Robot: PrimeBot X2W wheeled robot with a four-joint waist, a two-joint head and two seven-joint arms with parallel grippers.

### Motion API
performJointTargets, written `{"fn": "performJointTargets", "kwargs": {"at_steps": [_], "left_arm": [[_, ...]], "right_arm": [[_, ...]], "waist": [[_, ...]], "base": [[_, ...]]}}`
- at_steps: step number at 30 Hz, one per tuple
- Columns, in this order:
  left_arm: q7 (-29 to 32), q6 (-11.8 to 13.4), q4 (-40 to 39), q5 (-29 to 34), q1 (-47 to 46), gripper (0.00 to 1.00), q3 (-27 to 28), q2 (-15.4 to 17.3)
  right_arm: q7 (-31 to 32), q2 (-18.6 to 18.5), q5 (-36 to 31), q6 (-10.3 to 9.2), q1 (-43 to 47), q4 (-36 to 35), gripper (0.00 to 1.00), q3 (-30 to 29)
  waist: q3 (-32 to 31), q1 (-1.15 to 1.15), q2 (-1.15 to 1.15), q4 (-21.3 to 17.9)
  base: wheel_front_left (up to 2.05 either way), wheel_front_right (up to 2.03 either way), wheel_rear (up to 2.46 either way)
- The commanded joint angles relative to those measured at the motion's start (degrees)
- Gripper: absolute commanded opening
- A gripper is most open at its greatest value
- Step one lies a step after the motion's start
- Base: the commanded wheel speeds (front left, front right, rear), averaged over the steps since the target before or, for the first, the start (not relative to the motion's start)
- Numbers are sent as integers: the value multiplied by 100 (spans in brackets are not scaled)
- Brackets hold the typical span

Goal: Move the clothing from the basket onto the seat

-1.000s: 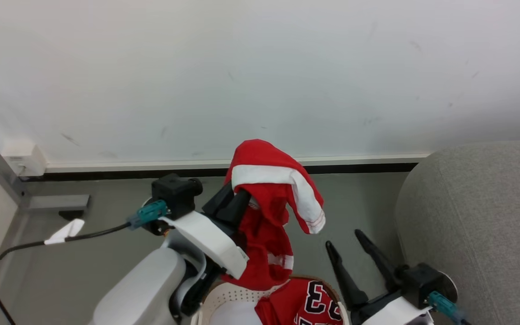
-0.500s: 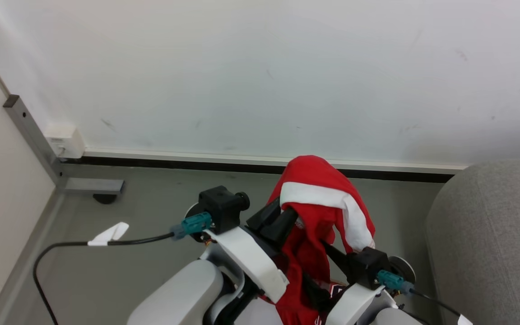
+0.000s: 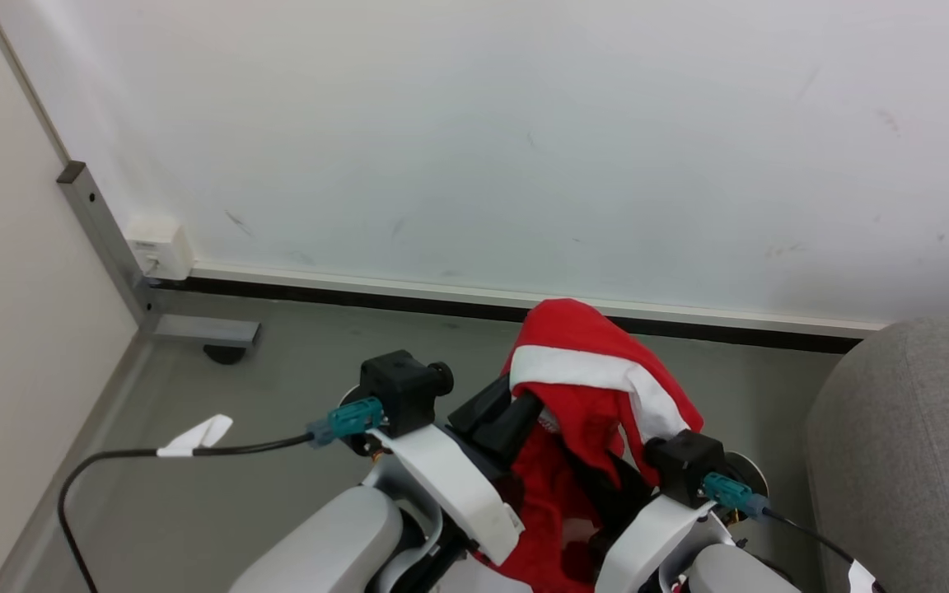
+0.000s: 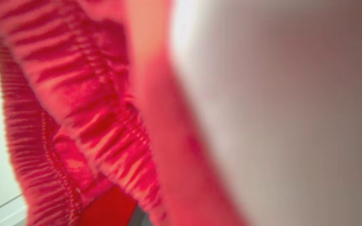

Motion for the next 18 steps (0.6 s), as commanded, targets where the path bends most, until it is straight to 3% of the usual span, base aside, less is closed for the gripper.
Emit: {"fn": "performJointTargets", "kwargs": {"at_steps": [1,13,14,15,17,18], "left_arm": [[-3,12,19,-48,73,0,38,58],[-44,97,375,-144,235,0,60,162],[-51,62,381,-135,243,7,36,161],[-69,46,379,-136,253,21,19,160],[-94,11,382,-117,276,98,-24,173],[-99,-15,380,-89,286,100,-59,185]], "right_arm": [[-16,-27,25,-12,106,-74,0,-45],[-16,-27,-257,-12,584,-883,0,-728],[-16,-27,-306,-12,629,-960,0,-819],[-16,-26,-341,-12,673,-1035,0,-887],[-16,-27,-404,-12,736,-1146,0,-1001],[-16,-27,-430,-12,757,-1192,0,-1070]], "waist": [[1,0,0,-13],[52,0,0,-119],[64,0,0,-137],[76,0,0,-158],[92,0,0,-207],[100,0,0,-235]], "base": [[0,0,0],[0,0,0],[0,0,0],[0,0,0],[0,0,0],[0,0,0]]}}
